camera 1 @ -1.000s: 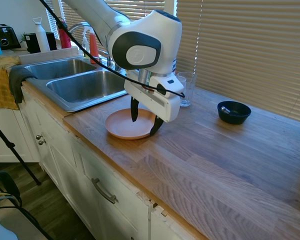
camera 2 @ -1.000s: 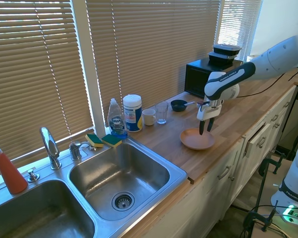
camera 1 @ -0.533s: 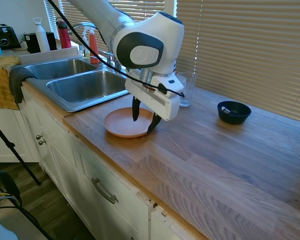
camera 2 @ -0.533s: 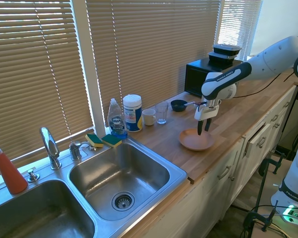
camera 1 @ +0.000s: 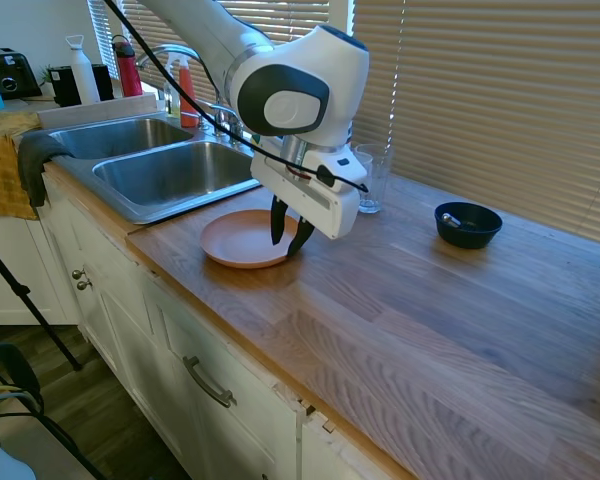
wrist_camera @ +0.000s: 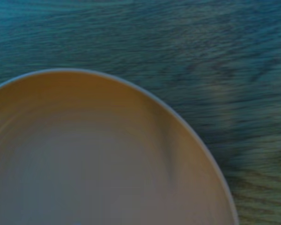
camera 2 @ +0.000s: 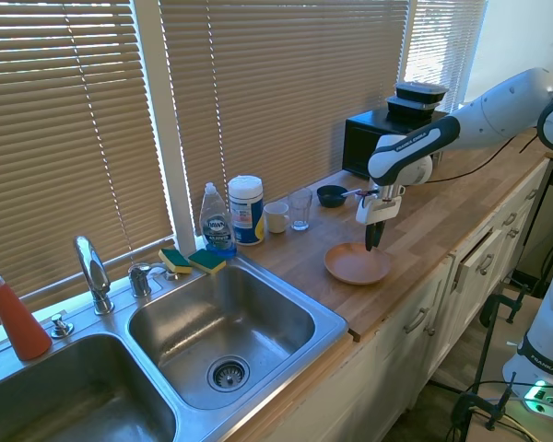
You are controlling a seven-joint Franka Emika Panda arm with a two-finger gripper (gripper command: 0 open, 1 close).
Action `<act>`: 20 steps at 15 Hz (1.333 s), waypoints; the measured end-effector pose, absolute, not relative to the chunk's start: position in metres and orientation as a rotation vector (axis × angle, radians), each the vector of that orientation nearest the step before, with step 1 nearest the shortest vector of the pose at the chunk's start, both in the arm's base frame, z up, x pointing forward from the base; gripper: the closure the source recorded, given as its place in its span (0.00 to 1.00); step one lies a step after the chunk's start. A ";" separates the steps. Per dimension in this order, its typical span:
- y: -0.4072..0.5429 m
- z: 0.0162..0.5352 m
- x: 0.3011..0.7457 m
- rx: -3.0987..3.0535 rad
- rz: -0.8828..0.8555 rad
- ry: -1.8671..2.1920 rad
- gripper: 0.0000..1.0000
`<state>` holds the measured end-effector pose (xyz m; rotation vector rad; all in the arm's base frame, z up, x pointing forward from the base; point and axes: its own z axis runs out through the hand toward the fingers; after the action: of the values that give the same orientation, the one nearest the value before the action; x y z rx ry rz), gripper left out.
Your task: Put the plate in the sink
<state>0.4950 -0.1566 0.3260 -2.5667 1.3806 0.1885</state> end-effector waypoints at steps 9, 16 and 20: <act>-0.159 0.317 0.501 -2.531 0.209 1.344 1.00; -0.142 0.379 0.513 -2.505 0.158 1.231 1.00; -0.079 0.428 0.532 -2.523 0.104 1.192 1.00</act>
<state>0.5324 -0.0791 0.4282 -2.5227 1.1919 0.1040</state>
